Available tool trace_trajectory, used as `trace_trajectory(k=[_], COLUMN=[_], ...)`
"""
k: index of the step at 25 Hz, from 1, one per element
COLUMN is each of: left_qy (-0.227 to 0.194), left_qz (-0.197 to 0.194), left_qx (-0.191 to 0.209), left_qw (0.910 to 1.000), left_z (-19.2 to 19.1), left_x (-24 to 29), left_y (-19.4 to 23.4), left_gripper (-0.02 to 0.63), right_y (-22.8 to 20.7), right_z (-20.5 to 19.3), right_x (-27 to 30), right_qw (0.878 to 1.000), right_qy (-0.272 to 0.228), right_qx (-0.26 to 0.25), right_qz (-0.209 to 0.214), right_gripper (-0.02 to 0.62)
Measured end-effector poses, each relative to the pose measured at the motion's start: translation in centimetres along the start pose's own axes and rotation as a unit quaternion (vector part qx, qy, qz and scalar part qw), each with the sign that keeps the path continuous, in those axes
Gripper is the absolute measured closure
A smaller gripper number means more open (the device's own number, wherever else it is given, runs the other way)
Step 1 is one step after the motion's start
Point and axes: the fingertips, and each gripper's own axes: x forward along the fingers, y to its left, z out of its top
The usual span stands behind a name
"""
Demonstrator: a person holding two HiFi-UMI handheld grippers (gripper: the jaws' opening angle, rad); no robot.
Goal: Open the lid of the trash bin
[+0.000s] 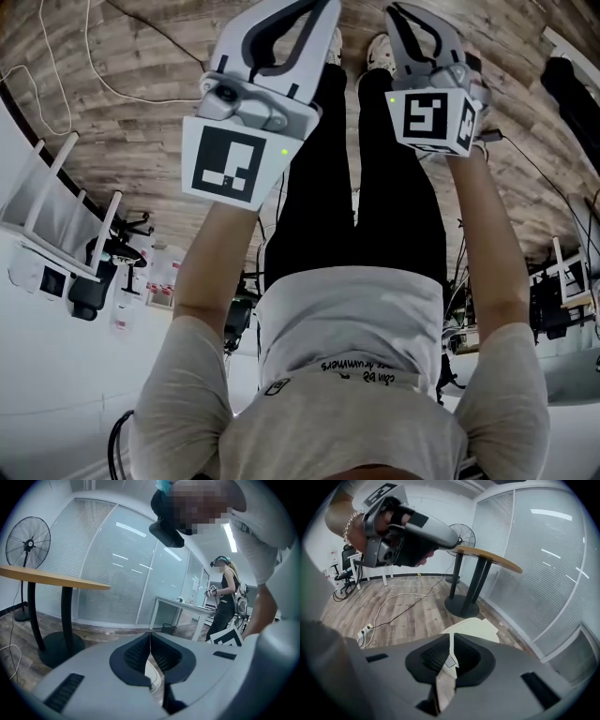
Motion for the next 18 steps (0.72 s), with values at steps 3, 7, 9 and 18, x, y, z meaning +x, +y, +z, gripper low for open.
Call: trace_trajectory(k=[3,7,9,18], left_qy=[0.0,-0.003,0.001,0.017], left_qz=[0.002,0.005,0.006,0.007], left_qx=[0.001,0.002,0.003,0.012], left_qw=[1.0,1.0,1.0,0.9998], left_z=[-0.3,-0.7,-1.1,-2.8], left_x=[0.4,1.0,1.1,1.9], left_y=[0.0,0.2,0.3,0.8], left_gripper=[0.586,0.586,0.586,0.586], right_y=[0.1,0.9,1.7,2.7], right_z=[-1.2,-2.8,-4.0,-9.3], right_x=[1.7,4.2,5.5,10.0], right_qw=[1.0,0.998,0.996,0.987], right_qy=[0.007,0.022,0.039,0.115], right_qx=[-0.016,-0.052,-0.082,-0.109], right_qz=[0.001,0.009,0.015,0.037], right_gripper=[0.558,0.558,0.557,0.532])
